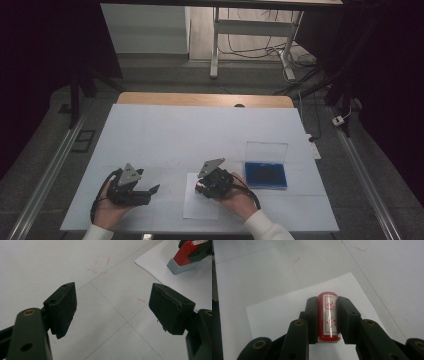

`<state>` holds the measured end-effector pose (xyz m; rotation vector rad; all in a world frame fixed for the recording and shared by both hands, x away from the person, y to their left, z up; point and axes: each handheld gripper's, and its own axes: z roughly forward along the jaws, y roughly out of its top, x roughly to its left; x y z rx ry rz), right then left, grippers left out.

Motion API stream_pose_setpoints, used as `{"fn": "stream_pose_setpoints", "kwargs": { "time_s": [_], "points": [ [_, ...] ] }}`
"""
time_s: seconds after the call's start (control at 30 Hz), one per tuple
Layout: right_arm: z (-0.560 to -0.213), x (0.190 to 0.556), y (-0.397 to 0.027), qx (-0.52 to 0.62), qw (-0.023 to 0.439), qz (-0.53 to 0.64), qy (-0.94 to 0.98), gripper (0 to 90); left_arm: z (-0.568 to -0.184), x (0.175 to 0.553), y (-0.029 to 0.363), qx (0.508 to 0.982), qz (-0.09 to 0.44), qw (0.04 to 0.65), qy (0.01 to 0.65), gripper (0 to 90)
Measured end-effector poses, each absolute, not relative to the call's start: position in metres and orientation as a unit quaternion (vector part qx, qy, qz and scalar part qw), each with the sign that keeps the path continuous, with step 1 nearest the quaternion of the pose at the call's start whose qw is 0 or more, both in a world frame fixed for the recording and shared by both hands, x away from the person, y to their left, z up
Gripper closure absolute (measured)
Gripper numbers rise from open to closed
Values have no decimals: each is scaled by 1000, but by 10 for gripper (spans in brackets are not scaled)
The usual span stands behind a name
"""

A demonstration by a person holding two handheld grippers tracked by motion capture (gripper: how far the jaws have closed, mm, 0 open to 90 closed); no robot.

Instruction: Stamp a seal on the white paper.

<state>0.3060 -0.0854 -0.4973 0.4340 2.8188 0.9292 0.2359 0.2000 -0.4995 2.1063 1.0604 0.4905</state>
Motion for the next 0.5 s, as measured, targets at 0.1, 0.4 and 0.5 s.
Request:
{"fn": "stream_pose_setpoints", "kwargs": {
  "time_s": [0.1,0.4,0.5],
  "points": [
    [-497,306,-86,143,72,309,937,706,-499,236,200,816,191,358,411,232],
    [-491,301,-88,126,79,324,934,700,-498,235,202,816,193,360,410,233],
    [-479,301,-95,138,80,368,916,700,-497,235,203,814,193,362,412,232]
  ]
}}
